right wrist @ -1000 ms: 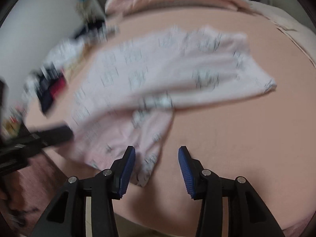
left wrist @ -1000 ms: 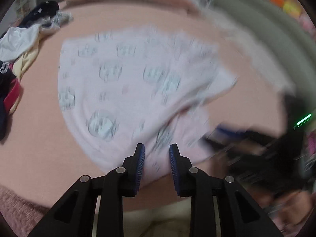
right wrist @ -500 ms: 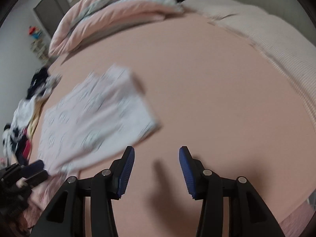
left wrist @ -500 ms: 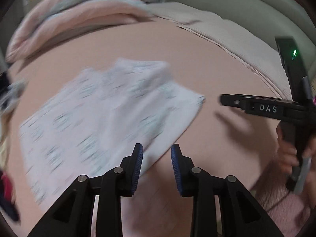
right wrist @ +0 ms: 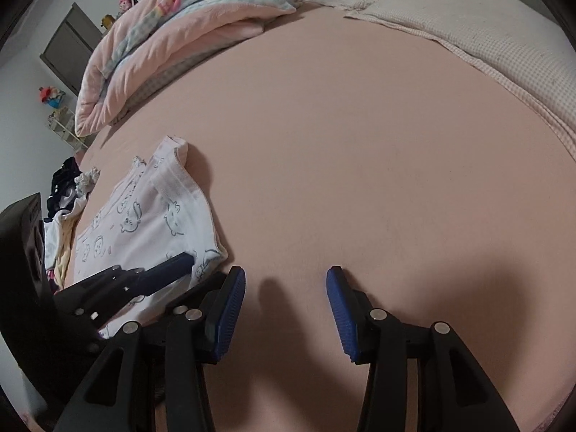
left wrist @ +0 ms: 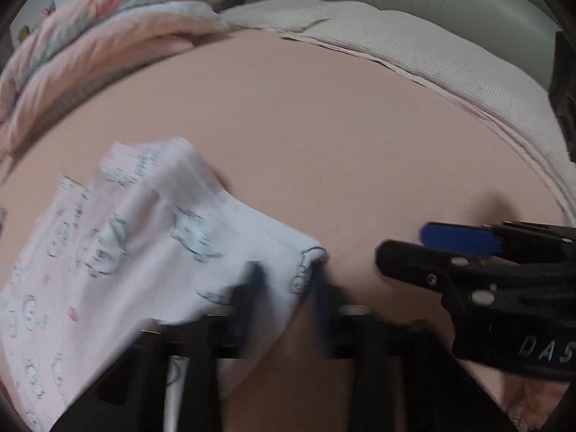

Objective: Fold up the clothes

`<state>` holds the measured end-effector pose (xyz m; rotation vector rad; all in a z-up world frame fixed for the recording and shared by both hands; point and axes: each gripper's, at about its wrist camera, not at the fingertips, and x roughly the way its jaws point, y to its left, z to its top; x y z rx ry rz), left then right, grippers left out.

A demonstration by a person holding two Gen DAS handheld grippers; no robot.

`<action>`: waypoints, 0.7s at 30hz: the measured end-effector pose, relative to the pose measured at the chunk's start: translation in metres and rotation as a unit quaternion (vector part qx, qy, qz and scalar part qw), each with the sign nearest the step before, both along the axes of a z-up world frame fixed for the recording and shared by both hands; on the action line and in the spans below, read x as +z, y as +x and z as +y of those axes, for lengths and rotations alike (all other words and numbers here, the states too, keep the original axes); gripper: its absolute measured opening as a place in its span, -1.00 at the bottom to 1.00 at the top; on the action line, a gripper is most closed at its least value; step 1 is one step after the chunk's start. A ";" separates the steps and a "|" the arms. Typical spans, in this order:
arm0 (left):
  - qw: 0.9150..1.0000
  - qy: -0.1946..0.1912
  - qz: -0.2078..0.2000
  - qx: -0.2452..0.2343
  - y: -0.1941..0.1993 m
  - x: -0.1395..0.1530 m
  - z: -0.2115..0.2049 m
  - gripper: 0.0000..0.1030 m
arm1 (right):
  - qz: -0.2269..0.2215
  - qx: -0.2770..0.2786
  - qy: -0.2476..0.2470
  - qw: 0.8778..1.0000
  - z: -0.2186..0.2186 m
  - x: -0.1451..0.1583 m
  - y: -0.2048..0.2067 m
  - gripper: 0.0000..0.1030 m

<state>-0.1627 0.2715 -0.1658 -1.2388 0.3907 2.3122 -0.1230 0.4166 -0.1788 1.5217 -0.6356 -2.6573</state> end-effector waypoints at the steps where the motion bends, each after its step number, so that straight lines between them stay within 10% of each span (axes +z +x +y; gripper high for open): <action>1: 1.000 0.004 0.006 0.006 -0.001 0.004 -0.005 -0.90 | -0.001 0.000 0.004 1.000 -0.002 0.000 -0.002 -0.09; 6: 0.991 0.098 0.033 0.085 0.004 0.059 -0.097 -0.91 | -0.006 0.029 0.021 0.999 -0.017 0.008 -0.009 -0.09; 12: 0.960 0.138 0.086 0.226 0.009 0.109 -0.262 -0.91 | 0.022 0.088 0.009 0.996 -0.062 0.044 -0.061 -0.09; 21: 0.950 0.149 0.022 0.273 -0.019 0.056 -0.339 -0.91 | 0.062 0.188 0.077 0.977 -0.179 0.063 -0.180 -0.09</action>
